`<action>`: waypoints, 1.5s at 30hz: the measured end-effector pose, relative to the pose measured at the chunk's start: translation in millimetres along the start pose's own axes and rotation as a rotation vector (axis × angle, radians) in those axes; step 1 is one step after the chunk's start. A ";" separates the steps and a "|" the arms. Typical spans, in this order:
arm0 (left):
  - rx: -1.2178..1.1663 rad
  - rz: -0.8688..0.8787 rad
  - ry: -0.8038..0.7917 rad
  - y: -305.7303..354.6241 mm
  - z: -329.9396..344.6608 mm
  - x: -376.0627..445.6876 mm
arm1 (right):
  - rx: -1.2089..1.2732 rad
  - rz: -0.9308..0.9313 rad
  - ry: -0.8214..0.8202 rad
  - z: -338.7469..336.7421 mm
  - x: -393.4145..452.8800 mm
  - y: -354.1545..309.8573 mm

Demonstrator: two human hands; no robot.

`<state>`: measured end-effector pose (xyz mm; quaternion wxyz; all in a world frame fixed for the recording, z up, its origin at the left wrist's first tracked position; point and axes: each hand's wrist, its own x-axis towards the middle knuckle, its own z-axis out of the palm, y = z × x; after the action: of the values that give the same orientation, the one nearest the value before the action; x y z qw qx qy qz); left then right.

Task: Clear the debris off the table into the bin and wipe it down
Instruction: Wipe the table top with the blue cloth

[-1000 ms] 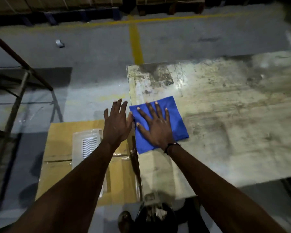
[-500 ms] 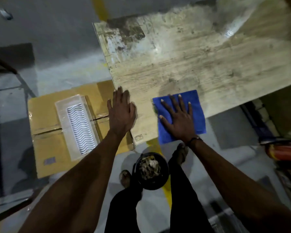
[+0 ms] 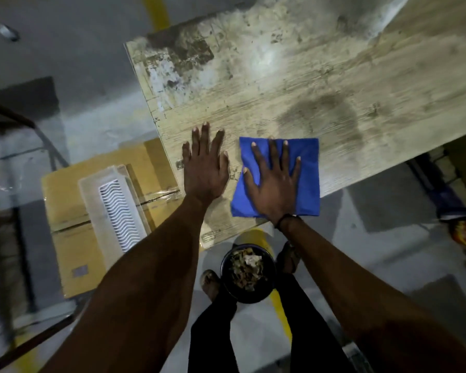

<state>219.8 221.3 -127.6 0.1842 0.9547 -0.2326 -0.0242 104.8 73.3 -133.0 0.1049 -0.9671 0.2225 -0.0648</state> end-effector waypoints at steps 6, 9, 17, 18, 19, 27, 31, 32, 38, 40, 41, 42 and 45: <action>0.013 -0.026 -0.010 2.5 -1.7 2.1 | -0.014 0.304 0.087 3.7 -30.2 -38.4; 0.010 -0.019 -0.026 1.3 1.2 2.3 | 0.022 0.444 0.088 6.2 -39.7 -57.2; -0.104 0.057 -0.007 -9.8 4.4 2.0 | 0.099 0.727 0.296 22.7 -55.5 -98.0; -0.110 0.060 -0.013 -10.9 3.8 2.9 | 0.103 0.750 0.313 26.0 -59.4 -105.3; -0.108 0.058 -0.022 -11.3 3.7 4.0 | 0.116 0.767 0.326 28.7 -63.5 -112.1; -0.076 0.073 0.003 -13.8 9.2 5.4 | 0.270 0.785 0.402 40.5 -84.1 -145.3; -0.075 0.096 0.019 -14.9 12.1 4.4 | 0.222 0.789 0.435 31.7 -55.9 -90.5; -0.079 0.097 0.021 -15.0 12.9 4.9 | 0.211 0.792 0.458 28.5 -45.7 -67.3; -0.019 0.095 -0.032 -12.1 12.8 4.5 | 0.186 0.821 0.466 18.0 -26.0 -24.5; -0.001 0.094 -0.040 -9.4 11.9 4.6 | 0.200 0.822 0.443 21.7 -40.8 -58.3; 0.010 0.093 -0.047 -7.8 11.4 4.4 | 0.202 0.812 0.421 24.4 -50.1 -76.3; 0.025 0.092 -0.054 -6.8 11.5 4.4 | 0.192 0.795 0.391 26.9 -58.3 -91.4; 0.075 0.102 -0.062 -6.9 13.5 4.4 | 0.147 0.767 0.342 30.9 -62.7 -97.3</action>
<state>224.9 220.5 -142.5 0.1421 0.9465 -0.2874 -0.0358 94.7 192.0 -145.4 0.1518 -0.7794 0.5752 -0.1964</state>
